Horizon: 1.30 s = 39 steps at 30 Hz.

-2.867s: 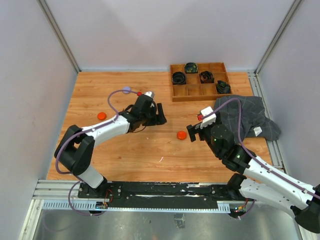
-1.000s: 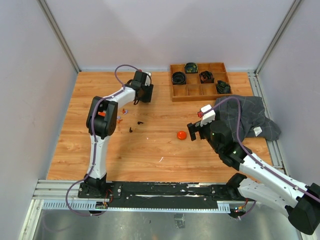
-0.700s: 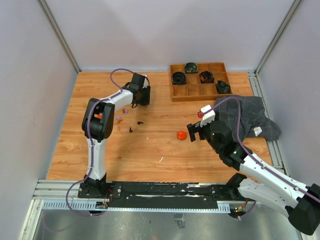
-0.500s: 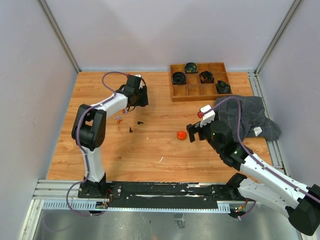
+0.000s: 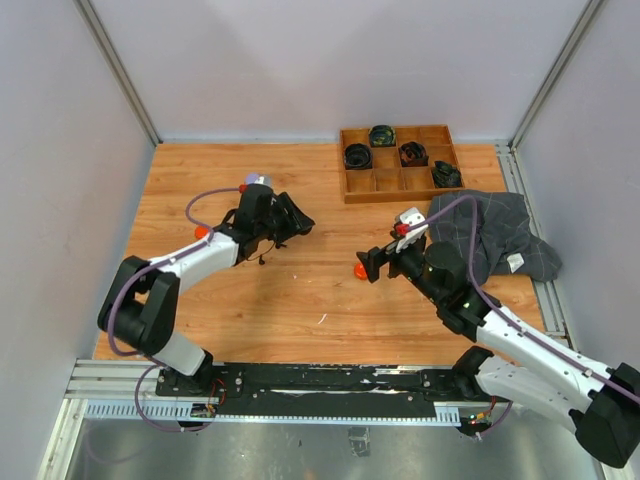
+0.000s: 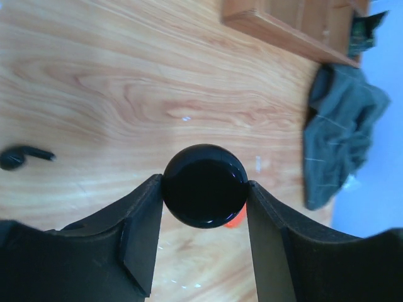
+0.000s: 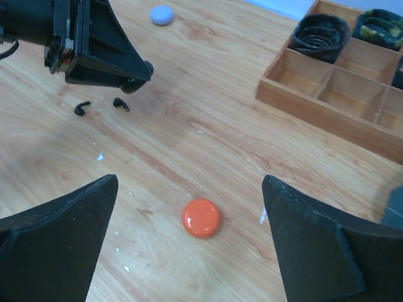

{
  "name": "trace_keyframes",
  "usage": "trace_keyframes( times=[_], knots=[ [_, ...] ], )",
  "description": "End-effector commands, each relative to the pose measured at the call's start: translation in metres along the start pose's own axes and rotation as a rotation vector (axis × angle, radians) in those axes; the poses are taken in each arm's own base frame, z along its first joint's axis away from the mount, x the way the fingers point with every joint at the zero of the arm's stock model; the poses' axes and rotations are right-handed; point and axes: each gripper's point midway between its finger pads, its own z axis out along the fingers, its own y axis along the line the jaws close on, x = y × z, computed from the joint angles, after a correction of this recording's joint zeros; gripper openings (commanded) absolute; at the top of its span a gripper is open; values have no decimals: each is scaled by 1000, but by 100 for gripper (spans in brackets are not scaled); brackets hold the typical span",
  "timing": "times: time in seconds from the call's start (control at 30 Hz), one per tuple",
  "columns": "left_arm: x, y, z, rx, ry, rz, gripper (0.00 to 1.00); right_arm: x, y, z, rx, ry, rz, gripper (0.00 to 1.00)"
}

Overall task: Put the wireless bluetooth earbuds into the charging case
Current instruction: Pick up the charging case at the center of the board.

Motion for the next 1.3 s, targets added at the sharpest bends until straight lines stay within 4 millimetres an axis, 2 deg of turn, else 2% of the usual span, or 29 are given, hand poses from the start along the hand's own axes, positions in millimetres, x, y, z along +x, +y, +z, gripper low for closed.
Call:
trace_keyframes(
  times=[0.0,0.2,0.53,0.9,1.27],
  knots=[
    [-14,-46,-29,187,-92,-199,54,-13,19,11,-95,-94,90,98],
    [-5,-65,-52,257,-105,-345,50,-26,41,23,-203,-157,175,97],
    [3,-99,-81,347,-162,-478,48,-37,56,47,-243,-238,285,89],
    [10,-116,-95,387,-207,-564,48,-42,60,60,-175,-343,292,81],
    [18,-124,-93,405,-191,-586,48,-46,66,71,-172,-379,285,74]
  ],
)
